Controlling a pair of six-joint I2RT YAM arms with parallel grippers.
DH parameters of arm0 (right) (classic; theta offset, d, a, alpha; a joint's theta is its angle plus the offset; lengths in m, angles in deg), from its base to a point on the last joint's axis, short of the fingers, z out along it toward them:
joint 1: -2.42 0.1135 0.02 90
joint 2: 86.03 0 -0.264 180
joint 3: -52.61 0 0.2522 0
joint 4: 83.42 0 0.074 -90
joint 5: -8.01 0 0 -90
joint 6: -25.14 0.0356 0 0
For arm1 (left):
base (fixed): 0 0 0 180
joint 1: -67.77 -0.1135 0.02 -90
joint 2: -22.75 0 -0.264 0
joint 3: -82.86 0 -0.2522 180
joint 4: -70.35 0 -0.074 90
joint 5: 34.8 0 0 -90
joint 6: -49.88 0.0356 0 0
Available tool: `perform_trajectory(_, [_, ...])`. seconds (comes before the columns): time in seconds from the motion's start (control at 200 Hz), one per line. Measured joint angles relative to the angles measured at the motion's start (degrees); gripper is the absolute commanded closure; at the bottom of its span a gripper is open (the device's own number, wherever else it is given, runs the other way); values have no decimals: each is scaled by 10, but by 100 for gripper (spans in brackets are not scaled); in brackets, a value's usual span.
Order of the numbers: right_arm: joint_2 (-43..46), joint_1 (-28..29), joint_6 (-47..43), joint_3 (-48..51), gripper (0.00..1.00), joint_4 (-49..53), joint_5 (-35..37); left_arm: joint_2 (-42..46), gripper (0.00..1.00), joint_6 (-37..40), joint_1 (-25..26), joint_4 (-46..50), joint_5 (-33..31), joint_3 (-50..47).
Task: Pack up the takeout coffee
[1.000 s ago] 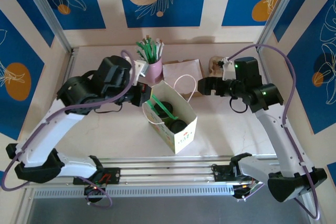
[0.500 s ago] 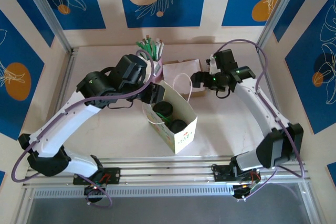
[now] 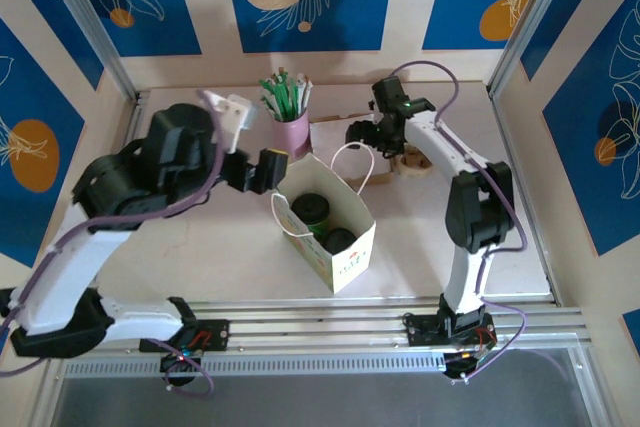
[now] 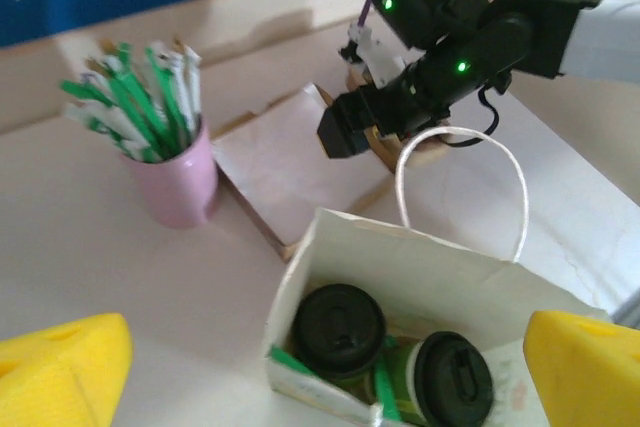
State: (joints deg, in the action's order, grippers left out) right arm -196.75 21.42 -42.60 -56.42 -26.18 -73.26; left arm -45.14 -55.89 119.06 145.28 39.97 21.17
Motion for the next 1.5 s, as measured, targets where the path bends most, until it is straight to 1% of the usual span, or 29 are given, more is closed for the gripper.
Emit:
perform_trajectory(0.12, [-64,11,-10,-47,12,7,25,59,0,12,0,-7,-33,-52])
perform_trajectory(0.32, [-155,22,-28,-121,17,33,61,119,0,11,0,-5,-71,-126])
perform_trajectory(0.415, [-188,27,-36,-149,21,41,75,135,0,7,0,-1,-82,-150])
perform_trajectory(0.585, [-219,31,-49,-165,34,46,89,145,0,-5,0,8,-95,-172])
perform_trajectory(0.715, [-221,31,-53,-166,51,47,93,146,0,-10,0,15,-103,-177])
perform_trajectory(0.755, [-221,31,-56,-166,54,47,93,146,0,-12,0,16,-104,-179])
perform_trajectory(0.82, [-221,31,-55,-167,57,48,93,146,0,-13,0,19,-106,-181])
perform_trajectory(0.995, [-221,33,-58,-168,74,50,94,146,0,-17,0,24,-108,-182])
perform_trajectory(1.09, [-220,34,-57,-168,79,50,94,146,0,-17,0,24,-108,-182])
perform_trajectory(1.16, [-217,34,-57,-168,80,53,94,145,0,-17,0,26,-109,-182])
perform_trajectory(1.285, [-201,34,-54,-168,94,59,93,145,0,-17,0,30,-110,-183])
perform_trajectory(1.501, [-132,32,-50,-168,97,68,89,145,0,-17,0,31,-110,-187])
